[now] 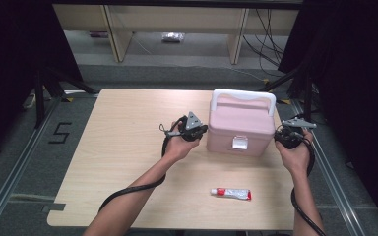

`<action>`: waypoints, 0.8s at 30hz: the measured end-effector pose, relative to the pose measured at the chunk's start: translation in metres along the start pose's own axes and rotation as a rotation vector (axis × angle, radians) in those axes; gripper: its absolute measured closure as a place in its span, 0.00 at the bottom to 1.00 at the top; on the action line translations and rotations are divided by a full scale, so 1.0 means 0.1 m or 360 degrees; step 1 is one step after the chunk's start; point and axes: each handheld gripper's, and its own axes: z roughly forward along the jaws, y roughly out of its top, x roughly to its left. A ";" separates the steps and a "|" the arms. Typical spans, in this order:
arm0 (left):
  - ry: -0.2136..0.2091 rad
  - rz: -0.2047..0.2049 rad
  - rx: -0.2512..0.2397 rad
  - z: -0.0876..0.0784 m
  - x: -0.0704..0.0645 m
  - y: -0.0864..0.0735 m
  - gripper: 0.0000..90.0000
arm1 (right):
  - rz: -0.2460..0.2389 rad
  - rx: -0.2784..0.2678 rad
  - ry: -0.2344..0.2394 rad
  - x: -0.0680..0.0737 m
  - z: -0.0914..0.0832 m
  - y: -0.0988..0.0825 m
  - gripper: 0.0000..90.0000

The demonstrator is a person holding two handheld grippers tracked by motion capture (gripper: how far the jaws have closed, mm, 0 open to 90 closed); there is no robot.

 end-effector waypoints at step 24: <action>-0.0037 0.0199 0.0008 -0.50 -0.42 -0.19 1.00 | -0.0033 0.0052 0.0039 0.31 -0.52 -0.33 1.00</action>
